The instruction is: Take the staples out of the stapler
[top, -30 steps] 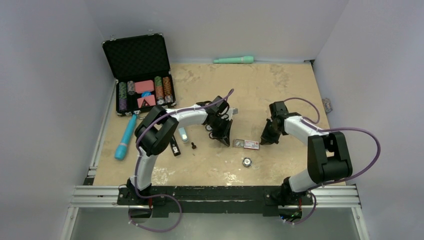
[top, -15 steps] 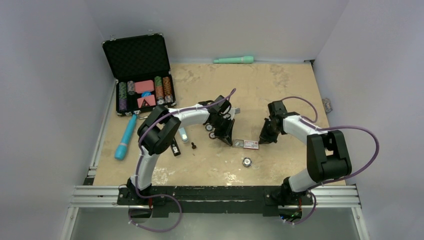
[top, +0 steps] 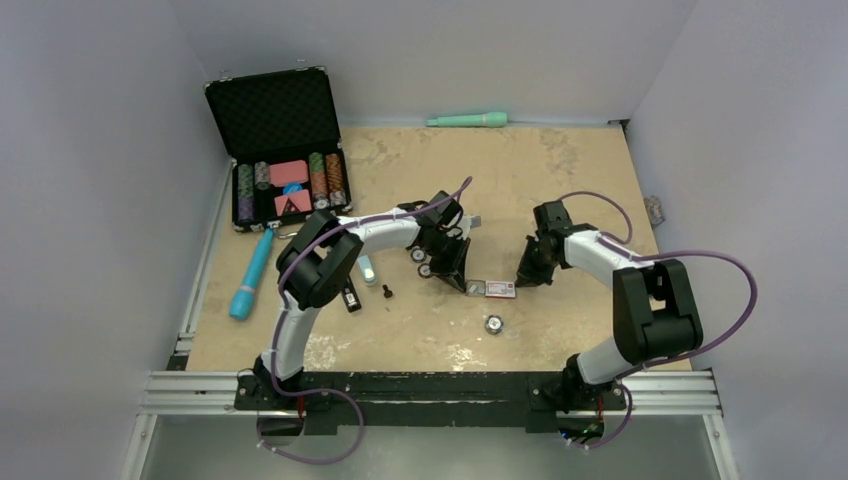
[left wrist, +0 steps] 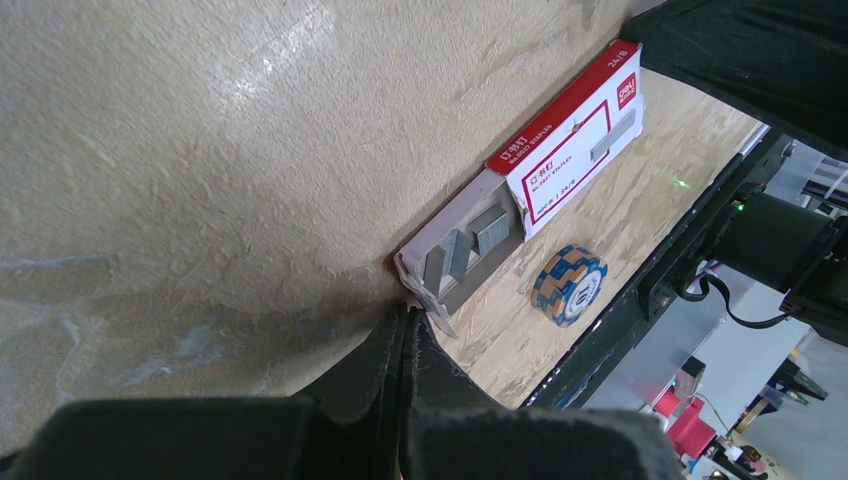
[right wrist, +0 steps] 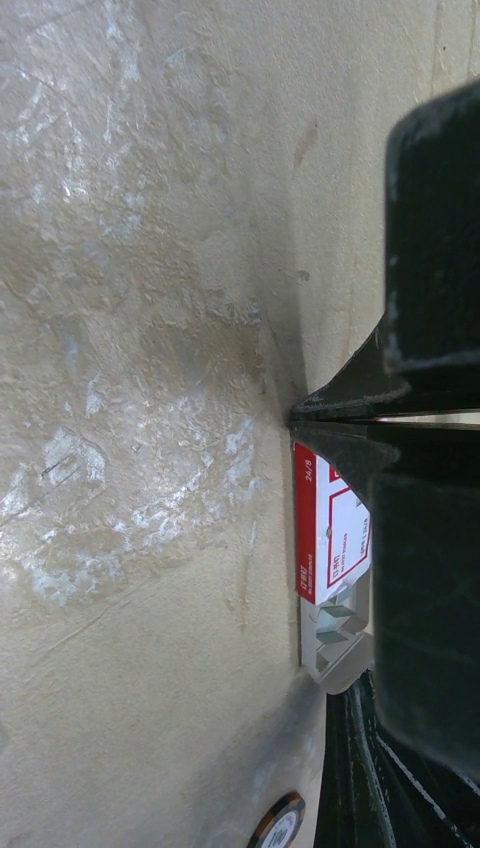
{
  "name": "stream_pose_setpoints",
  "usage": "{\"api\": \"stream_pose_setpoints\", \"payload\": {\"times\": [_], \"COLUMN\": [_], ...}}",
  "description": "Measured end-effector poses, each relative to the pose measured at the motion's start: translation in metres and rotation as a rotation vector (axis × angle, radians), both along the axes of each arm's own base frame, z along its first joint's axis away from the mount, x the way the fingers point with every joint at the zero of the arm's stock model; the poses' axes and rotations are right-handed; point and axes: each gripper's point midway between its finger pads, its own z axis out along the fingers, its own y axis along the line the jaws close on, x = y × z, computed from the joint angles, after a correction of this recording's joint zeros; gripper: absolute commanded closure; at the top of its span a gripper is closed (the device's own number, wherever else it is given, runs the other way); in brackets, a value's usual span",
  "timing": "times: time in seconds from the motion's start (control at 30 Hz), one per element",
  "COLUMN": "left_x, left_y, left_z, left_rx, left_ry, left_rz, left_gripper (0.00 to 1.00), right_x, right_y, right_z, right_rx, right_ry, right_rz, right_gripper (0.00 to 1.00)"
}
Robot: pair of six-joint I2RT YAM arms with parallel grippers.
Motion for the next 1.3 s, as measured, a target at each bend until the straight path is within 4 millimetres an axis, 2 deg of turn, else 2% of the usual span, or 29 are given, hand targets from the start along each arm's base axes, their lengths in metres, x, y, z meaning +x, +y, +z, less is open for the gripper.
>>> {"api": "stream_pose_setpoints", "payload": {"times": [1.3], "left_x": [0.0], "left_y": [-0.003], "left_z": [0.0], "left_rx": [-0.003], "left_ry": [0.004], "left_rz": [0.011], "left_gripper": [1.0], "right_x": [0.003], "right_y": [0.023], "right_z": [0.0], "right_rx": [0.009], "right_ry": [-0.01], "right_rz": [0.097], "right_gripper": [1.0]}}
